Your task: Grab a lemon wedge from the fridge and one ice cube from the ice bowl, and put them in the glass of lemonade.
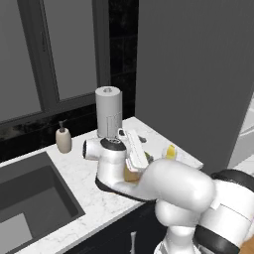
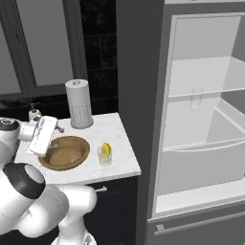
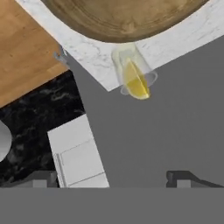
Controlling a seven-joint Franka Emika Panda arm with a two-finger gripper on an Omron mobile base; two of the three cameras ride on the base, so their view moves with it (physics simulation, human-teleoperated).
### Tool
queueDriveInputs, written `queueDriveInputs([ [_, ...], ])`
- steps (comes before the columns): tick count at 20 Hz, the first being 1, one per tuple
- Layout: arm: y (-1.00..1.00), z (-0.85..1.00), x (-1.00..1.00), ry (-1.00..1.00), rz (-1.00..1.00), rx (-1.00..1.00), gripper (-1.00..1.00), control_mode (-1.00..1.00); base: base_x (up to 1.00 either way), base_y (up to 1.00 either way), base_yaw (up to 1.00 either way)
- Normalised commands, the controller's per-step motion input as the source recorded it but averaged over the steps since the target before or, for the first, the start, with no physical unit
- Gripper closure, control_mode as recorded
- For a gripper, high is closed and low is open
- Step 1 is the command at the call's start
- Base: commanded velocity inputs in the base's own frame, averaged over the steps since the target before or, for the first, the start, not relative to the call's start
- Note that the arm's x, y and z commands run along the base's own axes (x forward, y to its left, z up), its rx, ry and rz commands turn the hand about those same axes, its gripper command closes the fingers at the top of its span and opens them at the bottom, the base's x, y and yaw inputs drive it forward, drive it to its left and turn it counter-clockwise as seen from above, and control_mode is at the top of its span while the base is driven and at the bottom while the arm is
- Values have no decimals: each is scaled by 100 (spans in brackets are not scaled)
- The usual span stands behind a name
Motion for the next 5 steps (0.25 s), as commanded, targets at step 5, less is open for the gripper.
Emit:
queueDriveInputs([
  [5, 15, 71, -84, -13, 7, 9, -100, -100, 0, 0, 0],
])
